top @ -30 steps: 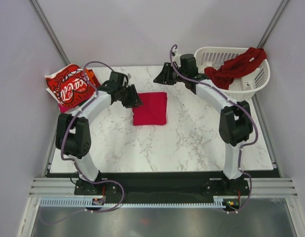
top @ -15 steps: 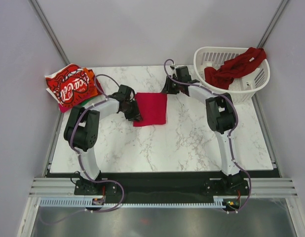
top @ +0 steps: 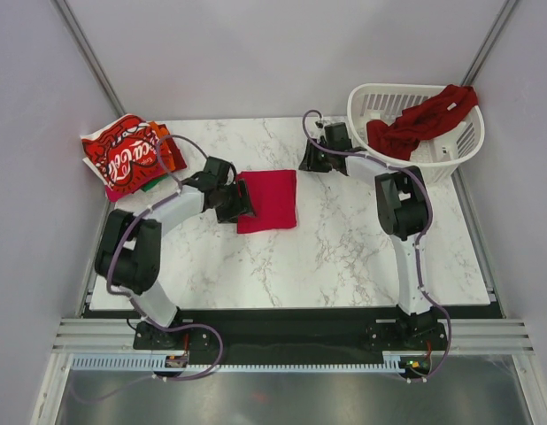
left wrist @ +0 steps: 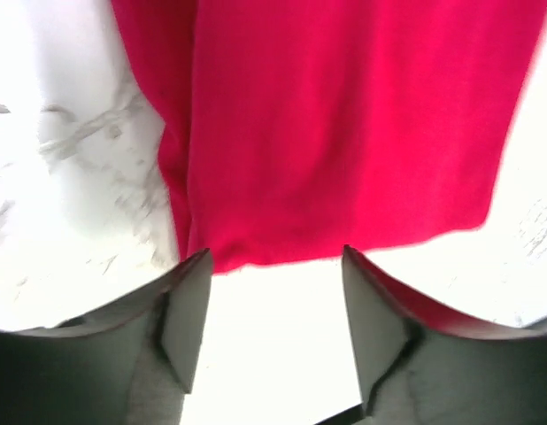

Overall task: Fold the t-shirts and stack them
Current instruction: Fold the tshirt, then neatly place the folded tshirt to the corner

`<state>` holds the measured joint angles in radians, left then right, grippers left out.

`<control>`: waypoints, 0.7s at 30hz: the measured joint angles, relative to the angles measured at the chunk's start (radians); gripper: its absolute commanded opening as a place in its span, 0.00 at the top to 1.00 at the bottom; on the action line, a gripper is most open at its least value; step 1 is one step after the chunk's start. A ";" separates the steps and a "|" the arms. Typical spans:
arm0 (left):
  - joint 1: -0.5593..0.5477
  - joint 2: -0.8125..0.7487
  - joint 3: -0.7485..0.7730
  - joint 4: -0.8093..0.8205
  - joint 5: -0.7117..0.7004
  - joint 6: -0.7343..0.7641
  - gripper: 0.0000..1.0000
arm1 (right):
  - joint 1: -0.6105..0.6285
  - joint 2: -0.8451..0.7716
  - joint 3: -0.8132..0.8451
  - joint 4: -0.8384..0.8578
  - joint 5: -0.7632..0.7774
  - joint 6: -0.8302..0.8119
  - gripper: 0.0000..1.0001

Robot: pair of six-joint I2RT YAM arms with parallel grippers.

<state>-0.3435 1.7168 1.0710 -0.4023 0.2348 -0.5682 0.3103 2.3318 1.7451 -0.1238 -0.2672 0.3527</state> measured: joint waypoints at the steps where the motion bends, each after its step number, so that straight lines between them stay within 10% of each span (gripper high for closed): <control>1: -0.003 -0.045 0.004 -0.021 -0.039 0.008 0.13 | 0.000 -0.027 -0.030 -0.006 0.007 0.000 0.50; 2: -0.005 -0.078 0.009 -0.030 -0.070 0.013 0.00 | 0.000 -0.063 -0.068 -0.011 0.018 0.005 0.49; 8: 0.076 -0.189 0.069 0.010 -0.203 0.019 0.00 | 0.006 -0.462 -0.449 0.085 0.018 0.156 0.41; 21: 0.216 0.216 0.178 0.212 -0.052 0.061 0.03 | 0.220 -0.916 -1.073 0.175 -0.041 0.204 0.32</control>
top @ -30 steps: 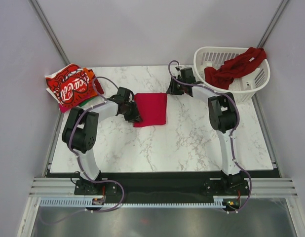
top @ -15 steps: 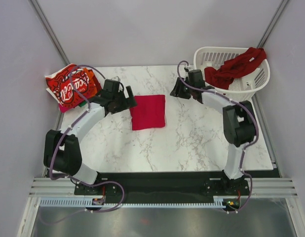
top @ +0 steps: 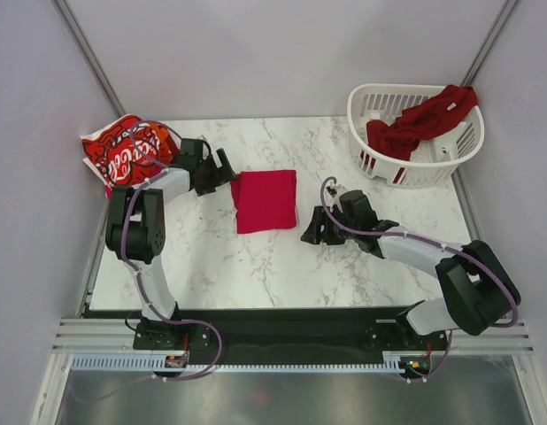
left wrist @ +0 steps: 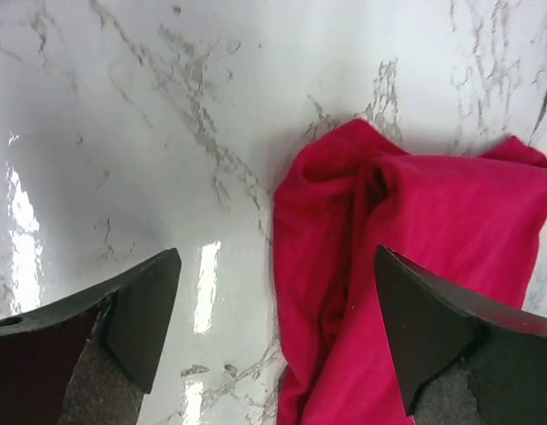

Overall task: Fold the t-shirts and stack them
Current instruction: Neatly place the folded tshirt to the corner

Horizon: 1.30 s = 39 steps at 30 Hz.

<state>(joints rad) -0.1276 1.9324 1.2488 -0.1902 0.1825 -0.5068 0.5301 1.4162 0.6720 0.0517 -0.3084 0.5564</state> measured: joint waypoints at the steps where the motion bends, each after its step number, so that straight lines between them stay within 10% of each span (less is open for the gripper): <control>1: 0.003 0.003 0.011 0.014 0.000 0.002 0.03 | -0.003 0.001 -0.015 -0.003 0.005 -0.003 0.32; 31: 0.034 0.105 -0.125 0.457 0.396 -0.237 0.28 | -0.008 0.121 -0.019 0.032 -0.010 -0.022 0.30; 39: -0.021 0.167 -0.054 0.396 0.391 -0.228 0.74 | -0.008 0.123 -0.019 0.035 -0.012 -0.028 0.30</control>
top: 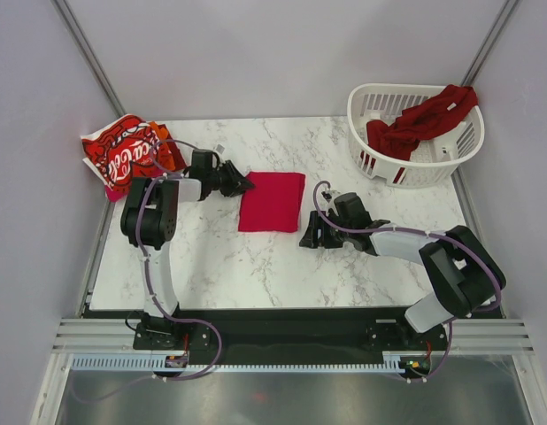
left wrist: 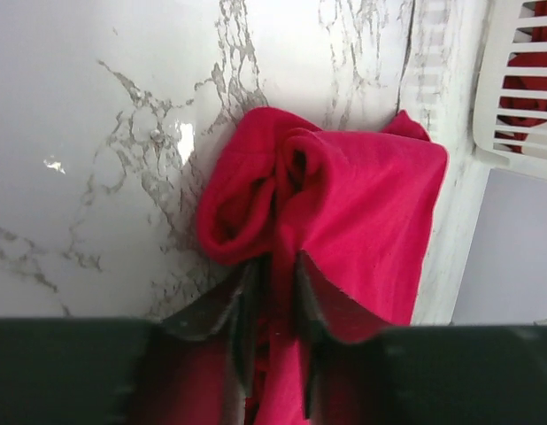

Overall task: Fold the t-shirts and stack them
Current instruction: Neatly place the folded tshirt to the corner

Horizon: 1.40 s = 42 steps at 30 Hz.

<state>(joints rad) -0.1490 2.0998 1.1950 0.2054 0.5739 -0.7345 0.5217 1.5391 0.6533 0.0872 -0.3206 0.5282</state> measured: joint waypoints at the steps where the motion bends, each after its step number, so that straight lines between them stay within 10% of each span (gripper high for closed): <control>1: -0.004 0.013 0.011 -0.007 0.005 0.001 0.81 | 0.000 0.001 0.000 0.001 -0.001 -0.001 0.30; 3: -0.008 0.036 0.038 -0.020 0.016 0.000 0.98 | 0.000 0.003 0.000 0.004 -0.005 -0.001 0.30; 42: 0.174 -0.113 0.705 -0.704 0.061 0.125 0.98 | -0.034 0.009 -0.001 0.034 -0.079 -0.002 0.29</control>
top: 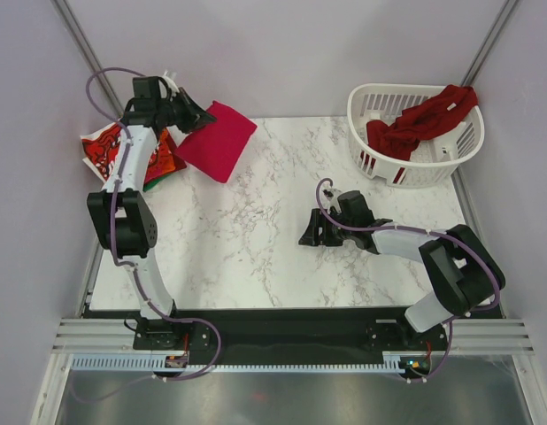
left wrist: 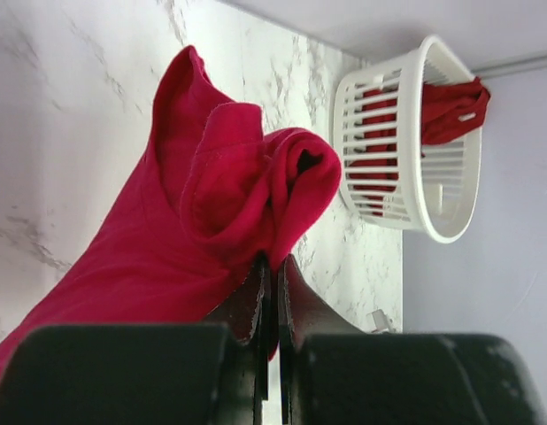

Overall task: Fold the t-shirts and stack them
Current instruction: Neatly place the folded tshirt to the corner

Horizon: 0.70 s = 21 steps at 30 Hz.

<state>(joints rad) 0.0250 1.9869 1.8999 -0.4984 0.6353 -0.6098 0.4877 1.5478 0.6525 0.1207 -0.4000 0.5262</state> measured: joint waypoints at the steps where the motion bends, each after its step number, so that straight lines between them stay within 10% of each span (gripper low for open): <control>1: 0.015 -0.006 0.024 -0.012 0.000 0.001 0.98 | 0.000 0.000 0.000 0.000 -0.001 0.000 0.29; 21: 0.426 -0.080 0.401 -0.109 0.103 -0.078 0.98 | -0.002 0.006 0.000 0.000 -0.014 0.000 0.28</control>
<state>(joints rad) 0.4511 1.9072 2.3013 -0.6075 0.7383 -0.6876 0.4858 1.5536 0.6521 0.1211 -0.4137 0.5266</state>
